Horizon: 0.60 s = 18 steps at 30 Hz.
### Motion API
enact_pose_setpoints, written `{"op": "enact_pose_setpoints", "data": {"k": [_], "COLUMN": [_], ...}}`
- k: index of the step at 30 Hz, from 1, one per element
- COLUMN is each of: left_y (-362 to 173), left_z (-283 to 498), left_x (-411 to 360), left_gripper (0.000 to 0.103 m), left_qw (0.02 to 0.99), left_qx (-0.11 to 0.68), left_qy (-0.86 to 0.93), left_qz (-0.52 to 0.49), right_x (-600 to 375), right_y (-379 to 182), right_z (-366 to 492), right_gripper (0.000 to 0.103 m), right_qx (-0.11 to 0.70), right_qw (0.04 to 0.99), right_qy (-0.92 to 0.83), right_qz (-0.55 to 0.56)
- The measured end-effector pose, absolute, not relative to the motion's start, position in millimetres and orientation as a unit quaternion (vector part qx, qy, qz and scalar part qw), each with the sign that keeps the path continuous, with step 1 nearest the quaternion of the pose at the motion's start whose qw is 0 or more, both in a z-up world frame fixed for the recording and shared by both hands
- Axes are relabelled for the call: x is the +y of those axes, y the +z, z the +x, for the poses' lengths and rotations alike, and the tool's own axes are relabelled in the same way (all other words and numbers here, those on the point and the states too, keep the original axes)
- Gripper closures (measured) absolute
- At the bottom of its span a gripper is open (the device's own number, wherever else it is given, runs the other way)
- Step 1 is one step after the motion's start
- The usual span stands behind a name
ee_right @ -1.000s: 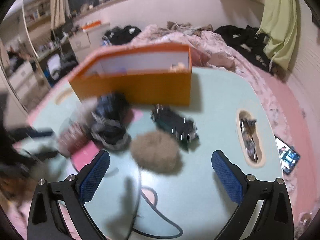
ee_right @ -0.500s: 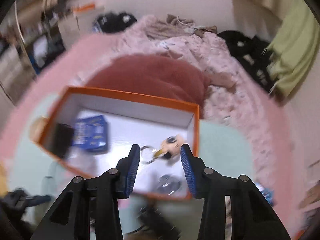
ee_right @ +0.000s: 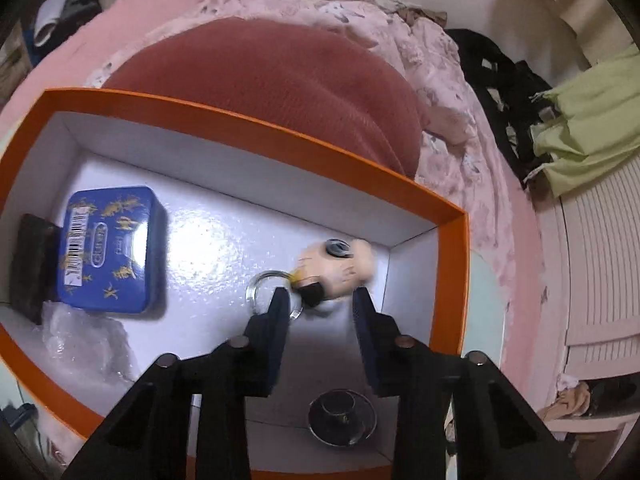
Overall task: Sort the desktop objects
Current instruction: 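Reach into the box and grasp the cartoon figurine keyring with the right gripper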
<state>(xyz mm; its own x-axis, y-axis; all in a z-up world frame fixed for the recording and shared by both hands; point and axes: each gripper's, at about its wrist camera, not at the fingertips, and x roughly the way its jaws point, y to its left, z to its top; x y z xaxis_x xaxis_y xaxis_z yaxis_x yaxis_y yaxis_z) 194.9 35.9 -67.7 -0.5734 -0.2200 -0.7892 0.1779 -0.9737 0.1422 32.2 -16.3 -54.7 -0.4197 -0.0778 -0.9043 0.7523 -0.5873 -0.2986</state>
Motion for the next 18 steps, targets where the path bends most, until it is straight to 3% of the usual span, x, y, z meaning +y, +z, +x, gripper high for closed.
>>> {"op": "enact_pose_setpoints", "data": {"k": [1, 3, 10, 18], "left_y": [-67.6, -67.9, -67.9, -68.3], "left_z": [195.0, 194.9, 195.9, 194.1], "left_x": [36.1, 36.8, 36.5, 39.1], "left_gripper": [0.032, 0.032, 0.031, 0.031], "left_qw": [0.112, 0.113, 0.115, 0.119], "left_qx": [-0.023, -0.023, -0.024, -0.023], "left_qy": [-0.887, -0.887, -0.887, -0.886], "left_qz": [0.448, 0.447, 0.447, 0.447], "right_x": [-15.4, -12.1, -1.8, 16.9], "right_y": [-54.3, -54.4, -41.3, 15.9], "right_z": [32.9, 30.8, 36.0, 40.0], "right_gripper": [0.089, 0.101, 0.101, 0.101], "right_qx": [0.358, 0.329, 0.272, 0.165], "right_qw": [0.28, 0.3, 0.327, 0.409], "right_qy": [-0.76, -0.755, -0.768, -0.768], "right_qz": [0.464, 0.482, 0.479, 0.465]}}
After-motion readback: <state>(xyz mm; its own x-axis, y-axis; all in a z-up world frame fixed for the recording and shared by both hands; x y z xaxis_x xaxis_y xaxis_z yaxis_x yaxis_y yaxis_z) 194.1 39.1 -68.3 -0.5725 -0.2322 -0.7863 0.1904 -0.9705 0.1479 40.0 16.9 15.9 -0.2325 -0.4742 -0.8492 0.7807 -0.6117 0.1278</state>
